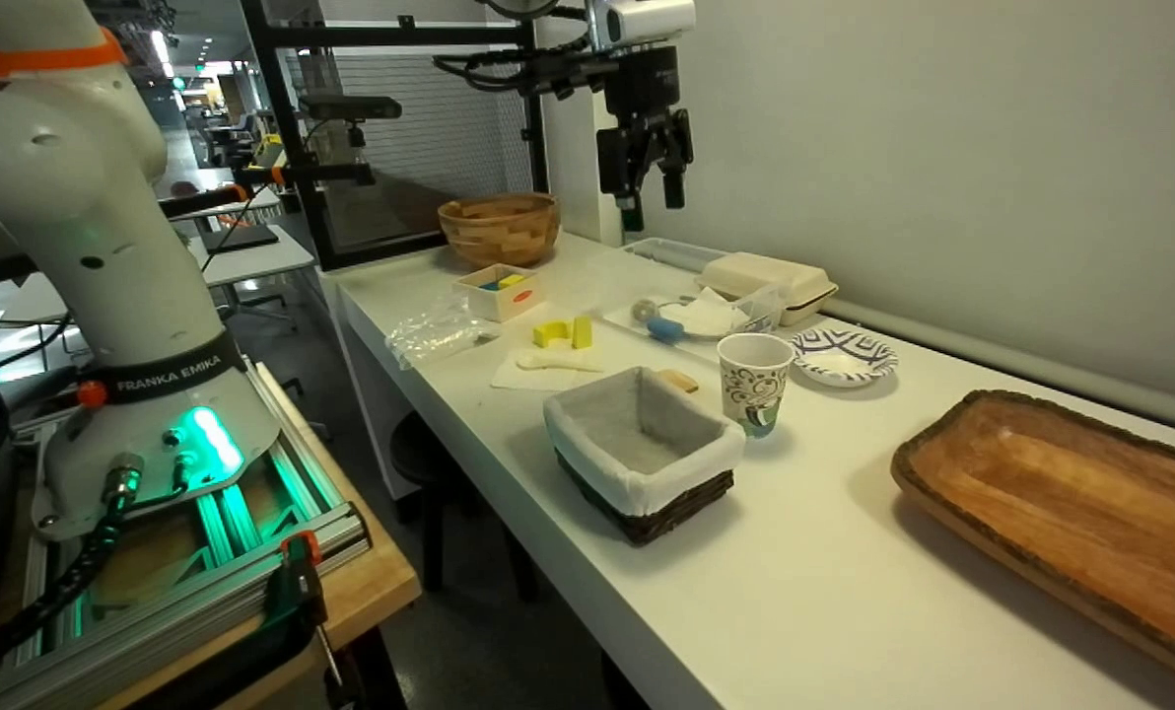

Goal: Move the basket to the right then move the clear container to the left.

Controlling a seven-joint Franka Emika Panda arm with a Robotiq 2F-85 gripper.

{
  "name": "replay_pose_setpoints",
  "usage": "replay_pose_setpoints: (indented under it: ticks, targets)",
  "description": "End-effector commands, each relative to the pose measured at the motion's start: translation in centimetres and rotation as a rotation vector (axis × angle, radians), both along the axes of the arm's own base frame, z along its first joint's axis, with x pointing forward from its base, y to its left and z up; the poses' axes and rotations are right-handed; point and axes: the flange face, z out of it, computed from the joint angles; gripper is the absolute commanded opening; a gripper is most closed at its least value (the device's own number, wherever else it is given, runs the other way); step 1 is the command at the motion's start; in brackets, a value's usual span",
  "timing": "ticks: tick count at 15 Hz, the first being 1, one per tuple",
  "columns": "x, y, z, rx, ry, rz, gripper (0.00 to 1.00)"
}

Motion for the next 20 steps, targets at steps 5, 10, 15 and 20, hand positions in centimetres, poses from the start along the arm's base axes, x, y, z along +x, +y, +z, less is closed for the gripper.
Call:
replay_pose_setpoints:
  ticks: [5,10,15,20]
  targets:
    - [0.9,-1.1,-0.8,-0.014,0.062,0.143,1.0]
    - [7.7,-0.5,-2.9,-0.03,0.105,0.414,1.0]
    - [15.2,1.8,-5.8,-0.04,0.112,0.704,1.0]
    - [21.3,1.5,-8.6,-0.101,0.15,0.981,1.0]
